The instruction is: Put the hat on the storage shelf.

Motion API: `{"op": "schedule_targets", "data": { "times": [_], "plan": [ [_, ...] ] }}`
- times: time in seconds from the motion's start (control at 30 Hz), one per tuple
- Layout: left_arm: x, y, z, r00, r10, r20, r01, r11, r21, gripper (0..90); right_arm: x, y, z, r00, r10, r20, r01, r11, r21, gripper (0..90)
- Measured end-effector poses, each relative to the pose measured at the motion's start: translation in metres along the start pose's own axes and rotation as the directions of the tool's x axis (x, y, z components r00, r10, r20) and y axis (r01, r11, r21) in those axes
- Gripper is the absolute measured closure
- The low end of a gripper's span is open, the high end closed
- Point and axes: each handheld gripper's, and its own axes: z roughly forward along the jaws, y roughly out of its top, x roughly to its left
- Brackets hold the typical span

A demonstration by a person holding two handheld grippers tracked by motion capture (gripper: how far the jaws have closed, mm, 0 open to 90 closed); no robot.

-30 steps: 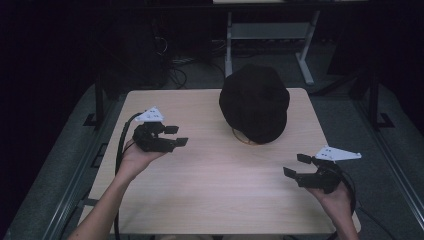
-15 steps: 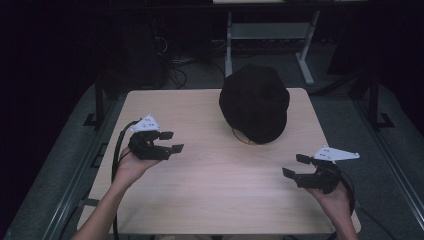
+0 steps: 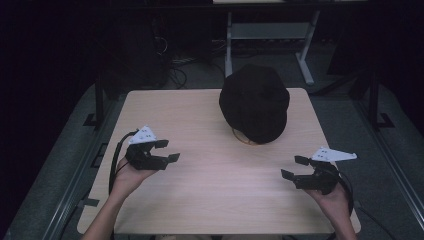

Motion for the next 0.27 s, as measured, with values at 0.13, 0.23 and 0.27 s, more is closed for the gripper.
{"op": "schedule_targets", "data": {
  "times": [0.13,0.23,0.27],
  "plan": [
    [-0.005,-0.015,0.002,0.9999,-0.01,-0.01,0.01,1.0,0.0,29.4,0.001,-0.002,0.001,1.0,-0.003,-0.005,0.003,1.0,0.006,21.1],
    [-0.011,-0.028,0.007,0.9998,-0.015,-0.013,0.015,0.9999,-0.003,28.5,0.002,-0.003,0.001,1.0,-0.002,-0.007,0.002,1.0,0.013,20.7],
    [-0.012,-0.031,0.009,0.9998,-0.015,-0.013,0.015,0.9999,0.003,27.7,0.003,-0.004,0.001,1.0,-0.002,-0.009,0.002,1.0,0.01,20.6]
  ]
}}
